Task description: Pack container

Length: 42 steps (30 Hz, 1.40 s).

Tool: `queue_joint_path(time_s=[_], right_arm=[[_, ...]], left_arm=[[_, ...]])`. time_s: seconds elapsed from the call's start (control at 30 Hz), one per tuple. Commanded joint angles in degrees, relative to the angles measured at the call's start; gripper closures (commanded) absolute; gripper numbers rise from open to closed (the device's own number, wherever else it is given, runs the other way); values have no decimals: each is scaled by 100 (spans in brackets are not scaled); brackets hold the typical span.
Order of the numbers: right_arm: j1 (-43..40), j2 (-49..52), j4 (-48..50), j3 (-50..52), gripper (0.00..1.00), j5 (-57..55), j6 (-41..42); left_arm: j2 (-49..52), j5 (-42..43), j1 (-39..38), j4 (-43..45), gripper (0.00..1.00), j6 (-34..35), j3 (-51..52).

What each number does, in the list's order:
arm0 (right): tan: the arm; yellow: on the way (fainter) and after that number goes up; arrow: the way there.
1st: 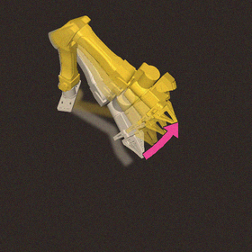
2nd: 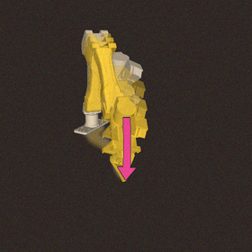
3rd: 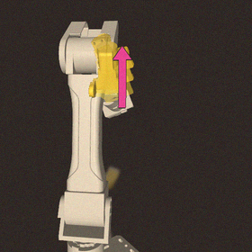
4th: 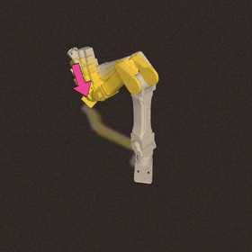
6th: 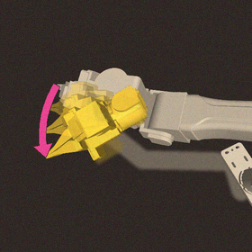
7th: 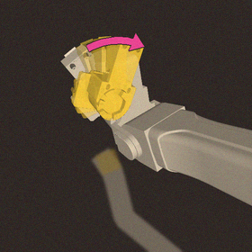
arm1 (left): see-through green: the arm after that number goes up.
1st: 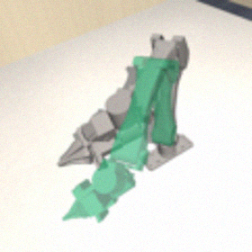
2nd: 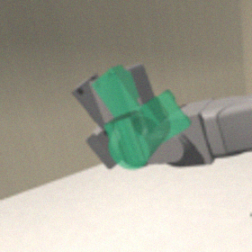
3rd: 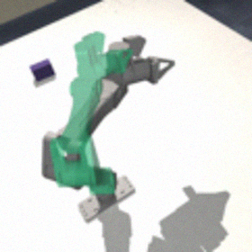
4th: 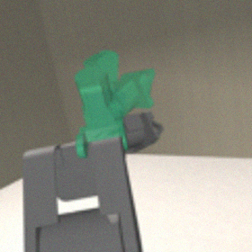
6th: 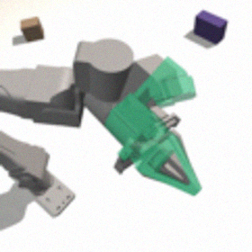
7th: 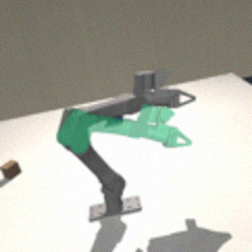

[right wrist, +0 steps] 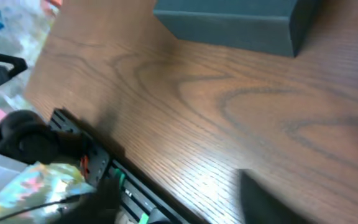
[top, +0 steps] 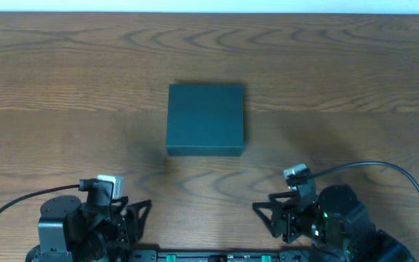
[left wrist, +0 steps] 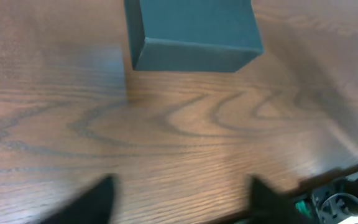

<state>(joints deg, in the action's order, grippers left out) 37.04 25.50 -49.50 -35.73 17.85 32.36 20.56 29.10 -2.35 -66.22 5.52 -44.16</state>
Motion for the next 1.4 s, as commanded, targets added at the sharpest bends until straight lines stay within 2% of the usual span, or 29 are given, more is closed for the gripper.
queue_joint_path(time_s=[0.0,0.13,0.57,0.7,0.8,0.87,1.0,1.37], right_arm=[[55,-48,-7,57,1,-133,446],[55,-48,-11,59,1,-136,446],[55,-48,-22,59,1,-136,446],[55,-48,-22,59,1,-136,446],[55,-48,-22,59,1,-136,446],[55,-48,-22,59,1,-136,446],[55,-48,-22,59,1,-136,446],[55,-48,-22,59,1,-136,446]], left_arm=[[2,61,9,90,5,922,33],[2,44,9,20,5,1893,33],[2,9,9,7,5,1869,33],[-140,-981,-15,476,5,1449,57],[-496,-1377,-9,1414,5,-315,337],[-761,-1727,70,1714,5,-953,675],[-1335,-2367,323,2260,5,-1027,1582],[-2035,-2312,544,3526,5,-966,3287]])
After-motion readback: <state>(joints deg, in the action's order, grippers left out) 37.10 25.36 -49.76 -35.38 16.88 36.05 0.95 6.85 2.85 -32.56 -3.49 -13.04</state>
